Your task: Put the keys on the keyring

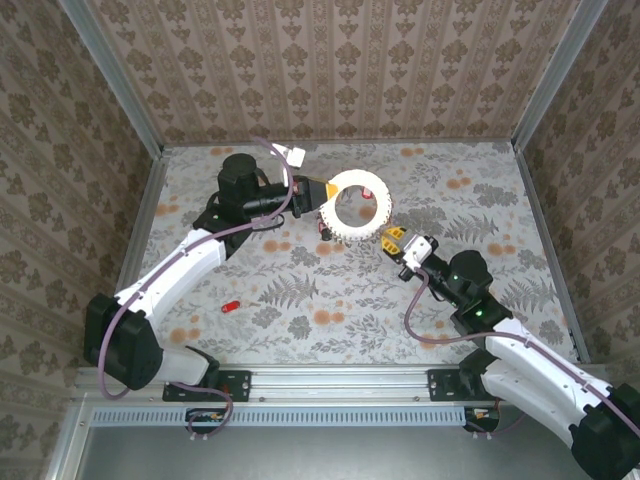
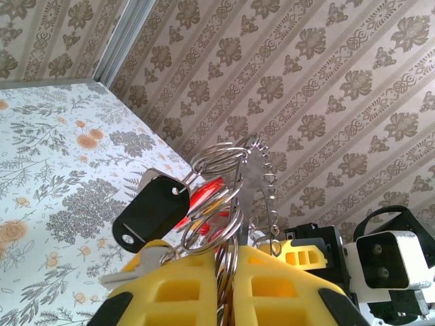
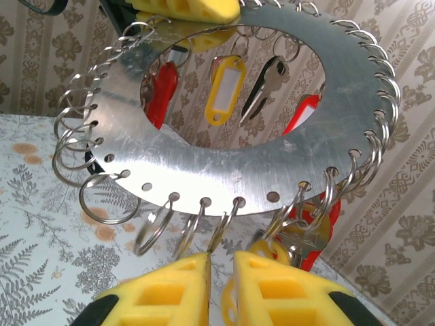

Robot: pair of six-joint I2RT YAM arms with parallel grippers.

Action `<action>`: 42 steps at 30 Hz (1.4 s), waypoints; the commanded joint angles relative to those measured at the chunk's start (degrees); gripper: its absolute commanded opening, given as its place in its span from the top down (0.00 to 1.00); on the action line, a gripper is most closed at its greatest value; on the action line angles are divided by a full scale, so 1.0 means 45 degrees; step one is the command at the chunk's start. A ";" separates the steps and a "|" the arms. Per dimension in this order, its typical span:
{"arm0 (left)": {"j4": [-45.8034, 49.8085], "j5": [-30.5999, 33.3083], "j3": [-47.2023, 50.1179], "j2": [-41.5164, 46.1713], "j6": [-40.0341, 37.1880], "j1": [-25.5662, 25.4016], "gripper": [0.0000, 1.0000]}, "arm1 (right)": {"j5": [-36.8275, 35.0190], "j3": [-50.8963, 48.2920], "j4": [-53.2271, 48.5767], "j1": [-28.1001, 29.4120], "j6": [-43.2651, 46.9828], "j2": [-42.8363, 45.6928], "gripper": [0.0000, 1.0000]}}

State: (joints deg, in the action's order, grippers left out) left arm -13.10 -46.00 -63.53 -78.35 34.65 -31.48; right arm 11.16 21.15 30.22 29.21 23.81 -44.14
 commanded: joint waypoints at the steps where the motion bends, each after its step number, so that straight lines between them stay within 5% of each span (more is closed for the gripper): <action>1: -0.0716 -0.0113 -0.0585 0.0594 -0.0162 -0.0053 1.00 | 0.0233 0.0123 0.0999 0.0091 -0.0359 -0.0071 0.82; 23: -0.0916 -0.0001 -0.0497 0.0628 0.0074 -0.0093 1.00 | 0.0940 0.0336 0.0765 0.0100 -0.0756 -0.0541 0.76; 42: -0.0868 0.0089 -0.0523 0.0618 0.0092 -0.0113 1.00 | -0.0574 0.0281 0.1292 0.0110 -0.0999 -0.0698 0.79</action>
State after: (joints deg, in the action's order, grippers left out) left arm -13.19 -45.56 -63.53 -78.24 34.68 -31.53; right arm 10.04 21.17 33.74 29.30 20.64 -47.05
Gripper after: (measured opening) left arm 0.087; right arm 0.211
